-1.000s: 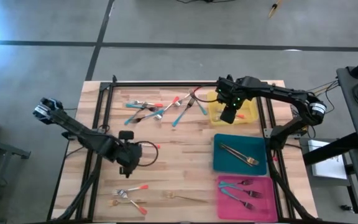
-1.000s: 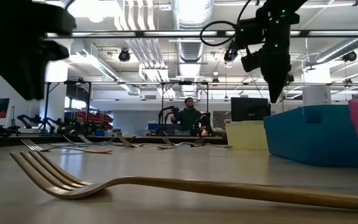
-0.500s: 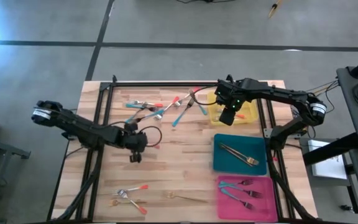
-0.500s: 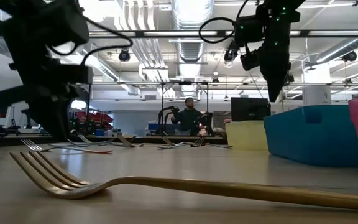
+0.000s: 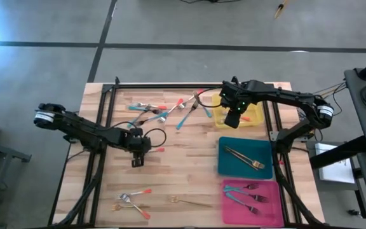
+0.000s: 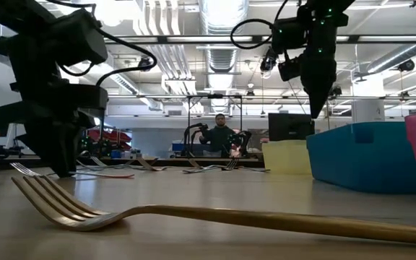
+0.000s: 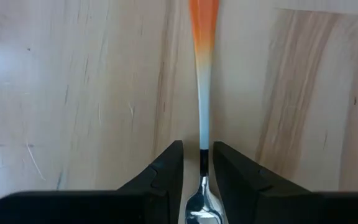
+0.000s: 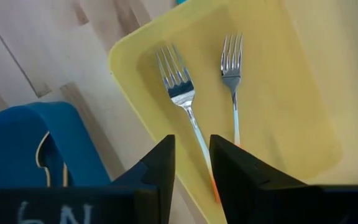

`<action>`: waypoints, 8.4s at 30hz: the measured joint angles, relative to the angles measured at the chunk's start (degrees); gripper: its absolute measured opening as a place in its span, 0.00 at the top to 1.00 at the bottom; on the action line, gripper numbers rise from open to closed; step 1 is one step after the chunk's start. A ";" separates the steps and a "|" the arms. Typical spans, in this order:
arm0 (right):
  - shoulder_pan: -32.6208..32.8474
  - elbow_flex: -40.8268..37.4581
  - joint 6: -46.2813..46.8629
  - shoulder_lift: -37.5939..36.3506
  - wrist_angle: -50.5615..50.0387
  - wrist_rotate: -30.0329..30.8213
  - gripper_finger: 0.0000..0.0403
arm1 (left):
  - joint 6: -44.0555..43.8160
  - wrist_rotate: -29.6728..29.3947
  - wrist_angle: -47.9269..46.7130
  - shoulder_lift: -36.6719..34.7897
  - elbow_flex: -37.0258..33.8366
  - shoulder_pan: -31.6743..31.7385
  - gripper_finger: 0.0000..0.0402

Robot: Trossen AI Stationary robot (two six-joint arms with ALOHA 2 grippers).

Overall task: Sort silverware by color (type)
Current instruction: Put the orange fork into the yellow bin

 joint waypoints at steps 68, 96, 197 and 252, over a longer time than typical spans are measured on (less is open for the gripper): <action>2.61 1.75 29.40 -1.71 63.19 -11.92 0.64 | -19.74 -29.87 10.22 13.09 50.60 12.19 1.00; 2.60 1.77 25.53 -2.12 62.60 -13.50 0.64 | -20.20 -32.71 8.61 11.55 50.31 11.82 1.00; 1.01 2.49 27.05 -0.52 68.48 -10.94 0.64 | -16.07 -27.82 14.51 11.99 50.24 13.65 1.00; -3.16 2.49 31.65 -5.83 66.78 -14.11 0.55 | -13.25 -26.26 21.97 11.95 50.24 14.58 1.00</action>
